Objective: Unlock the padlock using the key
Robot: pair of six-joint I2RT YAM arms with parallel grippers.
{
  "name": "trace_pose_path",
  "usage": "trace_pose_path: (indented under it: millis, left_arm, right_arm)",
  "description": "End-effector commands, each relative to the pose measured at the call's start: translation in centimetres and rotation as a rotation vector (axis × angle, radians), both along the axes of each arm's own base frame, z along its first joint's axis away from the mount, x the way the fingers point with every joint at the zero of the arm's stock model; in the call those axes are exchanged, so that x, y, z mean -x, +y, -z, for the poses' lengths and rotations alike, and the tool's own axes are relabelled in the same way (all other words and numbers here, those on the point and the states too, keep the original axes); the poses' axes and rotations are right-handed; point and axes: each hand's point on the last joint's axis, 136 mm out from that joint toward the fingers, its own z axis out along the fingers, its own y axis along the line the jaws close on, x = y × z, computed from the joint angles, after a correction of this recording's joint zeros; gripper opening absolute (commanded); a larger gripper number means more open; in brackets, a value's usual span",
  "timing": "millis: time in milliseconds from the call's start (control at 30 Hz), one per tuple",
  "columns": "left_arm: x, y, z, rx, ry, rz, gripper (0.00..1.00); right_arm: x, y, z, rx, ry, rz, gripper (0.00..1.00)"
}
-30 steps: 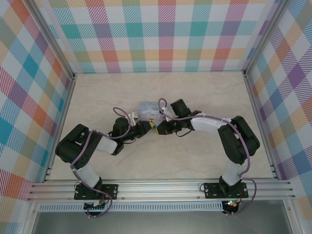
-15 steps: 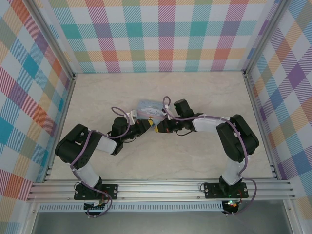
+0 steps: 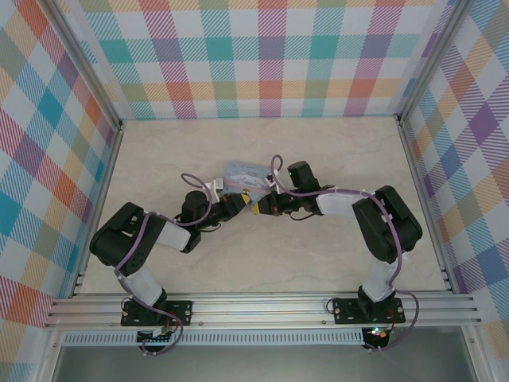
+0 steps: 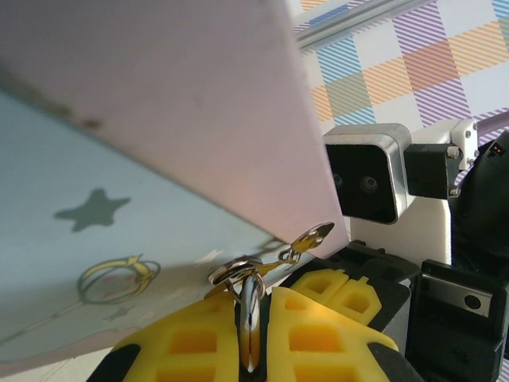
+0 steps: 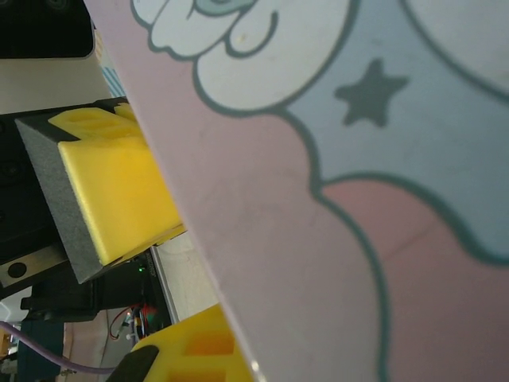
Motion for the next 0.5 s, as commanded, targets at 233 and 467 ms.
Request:
trace_pose_path:
  millis: [233, 467]
  left_arm:
    - [3.2, -2.1, -0.3, 0.010, -0.066, 0.202, 0.00]
    - [2.2, -1.9, -0.8, 0.045, -0.053, 0.149, 0.00]
  right_arm:
    - [-3.8, -0.4, -1.9, -0.060, -0.100, 0.055, 0.07]
    - [-3.6, -0.2, -0.4, -0.077, -0.043, 0.073, 0.03]
